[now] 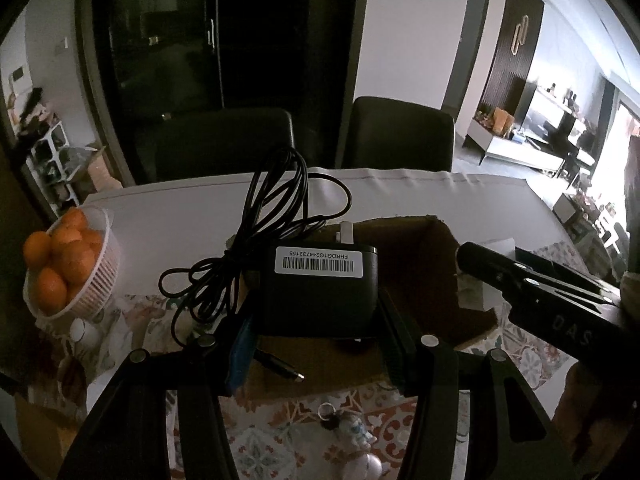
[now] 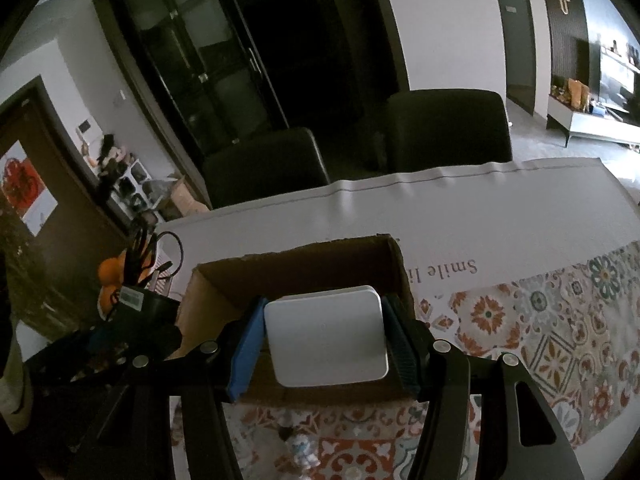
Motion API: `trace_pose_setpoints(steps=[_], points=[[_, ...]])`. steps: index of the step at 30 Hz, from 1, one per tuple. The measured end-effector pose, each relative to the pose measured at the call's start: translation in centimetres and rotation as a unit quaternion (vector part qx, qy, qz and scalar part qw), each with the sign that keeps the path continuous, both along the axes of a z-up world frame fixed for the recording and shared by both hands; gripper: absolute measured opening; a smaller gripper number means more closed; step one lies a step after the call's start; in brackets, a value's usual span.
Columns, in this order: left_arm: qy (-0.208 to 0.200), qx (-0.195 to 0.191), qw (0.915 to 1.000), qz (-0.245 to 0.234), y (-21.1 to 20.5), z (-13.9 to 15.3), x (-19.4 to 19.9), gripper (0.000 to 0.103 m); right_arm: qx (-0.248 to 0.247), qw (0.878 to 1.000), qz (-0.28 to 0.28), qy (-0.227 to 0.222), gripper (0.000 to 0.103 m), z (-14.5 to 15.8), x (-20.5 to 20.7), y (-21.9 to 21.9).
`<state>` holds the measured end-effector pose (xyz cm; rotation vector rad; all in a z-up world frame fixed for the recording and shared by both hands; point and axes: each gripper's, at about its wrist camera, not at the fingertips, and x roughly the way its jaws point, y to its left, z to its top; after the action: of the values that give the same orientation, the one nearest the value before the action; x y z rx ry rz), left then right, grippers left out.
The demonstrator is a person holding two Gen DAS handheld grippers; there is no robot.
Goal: Organize rigid objects
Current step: 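Carry the black adapter and white charger over the cardboard box, then open the right gripper to drop the white charger into the box while the left releases the adapter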
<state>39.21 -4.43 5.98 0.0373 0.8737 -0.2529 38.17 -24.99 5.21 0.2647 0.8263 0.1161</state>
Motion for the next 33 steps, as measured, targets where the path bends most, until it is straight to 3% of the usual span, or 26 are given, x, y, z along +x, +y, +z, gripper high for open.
trace_pose_setpoints(steps=[14,21,33], points=[[0.036,0.020,0.9986,-0.032,-1.6,-3.9,2.4,0.055,0.000,0.999,0.016,0.029,0.059,-2.7,2.8,0.0],[0.027,0.042,0.9986,-0.018,-1.7,-3.9,1.9,0.060,-0.007,1.000,0.014,0.020,0.061,-2.5,2.3,0.0],[-0.005,0.034,0.9994,0.002,-0.5,-1.9,-2.8,0.063,-0.022,1.000,0.004,0.003,0.061,-1.4,-1.4,0.2]])
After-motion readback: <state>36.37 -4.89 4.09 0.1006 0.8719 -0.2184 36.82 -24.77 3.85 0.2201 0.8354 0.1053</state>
